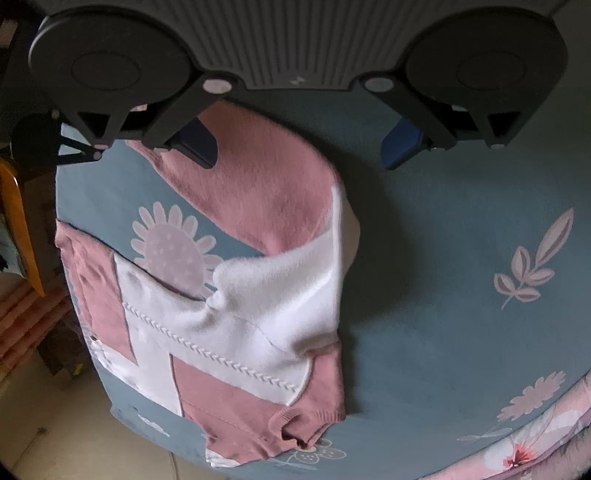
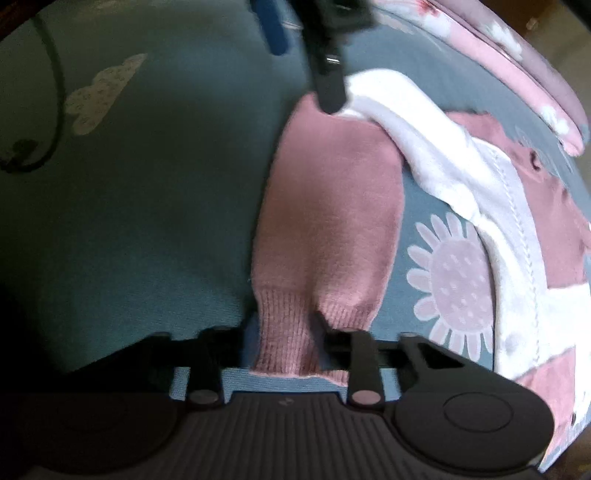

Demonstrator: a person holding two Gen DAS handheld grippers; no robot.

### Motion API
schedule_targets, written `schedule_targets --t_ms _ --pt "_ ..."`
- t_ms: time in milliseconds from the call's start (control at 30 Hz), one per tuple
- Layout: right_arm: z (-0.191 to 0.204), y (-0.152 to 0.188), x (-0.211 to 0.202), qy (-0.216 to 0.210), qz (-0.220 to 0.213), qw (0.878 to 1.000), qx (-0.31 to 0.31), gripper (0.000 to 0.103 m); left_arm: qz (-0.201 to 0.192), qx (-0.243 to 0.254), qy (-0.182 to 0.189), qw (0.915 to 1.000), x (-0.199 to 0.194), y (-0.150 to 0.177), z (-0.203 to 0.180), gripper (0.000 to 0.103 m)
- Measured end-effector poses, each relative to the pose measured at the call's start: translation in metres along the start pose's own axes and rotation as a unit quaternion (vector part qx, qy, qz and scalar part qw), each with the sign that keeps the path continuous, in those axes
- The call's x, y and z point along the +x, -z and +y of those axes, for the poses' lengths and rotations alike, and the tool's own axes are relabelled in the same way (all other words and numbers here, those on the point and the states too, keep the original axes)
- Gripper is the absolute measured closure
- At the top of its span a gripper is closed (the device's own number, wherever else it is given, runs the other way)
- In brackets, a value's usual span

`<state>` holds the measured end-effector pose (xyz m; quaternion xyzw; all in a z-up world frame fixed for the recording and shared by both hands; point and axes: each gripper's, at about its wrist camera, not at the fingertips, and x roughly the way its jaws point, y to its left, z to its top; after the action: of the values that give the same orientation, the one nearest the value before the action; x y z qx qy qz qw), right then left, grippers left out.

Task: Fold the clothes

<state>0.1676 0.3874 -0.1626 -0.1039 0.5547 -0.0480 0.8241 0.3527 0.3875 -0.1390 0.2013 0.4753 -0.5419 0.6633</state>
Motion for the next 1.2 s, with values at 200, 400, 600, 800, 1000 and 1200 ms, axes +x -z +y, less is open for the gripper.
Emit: schedule_targets --t_ms 200,400,600,800,1000,1200 --pt "-0.015 -0.012 -0.024 -0.062 -0.014 0.993 0.097 0.090 -0.010 -0.013 -0.006 0.9998 -0.007 0.006 0.010 0.008" --pt "-0.015 -0.033 -0.048 -0.177 -0.055 0.969 0.160 0.090 -0.032 -0.037 -0.022 0.9986 -0.021 0.007 0.028 0.008" --pt "0.010 -0.070 -0.046 -0.251 -0.060 0.955 0.146 0.090 -0.044 -0.059 -0.040 0.9965 -0.034 0.017 0.051 0.008" --pt "0.047 -0.102 -0.038 -0.312 -0.049 0.942 0.116 0.090 -0.046 -0.081 -0.054 0.9942 -0.044 0.031 0.073 0.008" --pt "0.076 -0.119 -0.025 -0.318 -0.037 0.943 0.092 0.090 -0.041 -0.093 -0.063 0.9928 -0.048 0.045 0.087 0.008" --pt "0.090 -0.123 -0.015 -0.325 -0.019 0.939 0.110 0.074 -0.029 -0.091 -0.060 0.9936 -0.042 0.053 0.087 0.008"
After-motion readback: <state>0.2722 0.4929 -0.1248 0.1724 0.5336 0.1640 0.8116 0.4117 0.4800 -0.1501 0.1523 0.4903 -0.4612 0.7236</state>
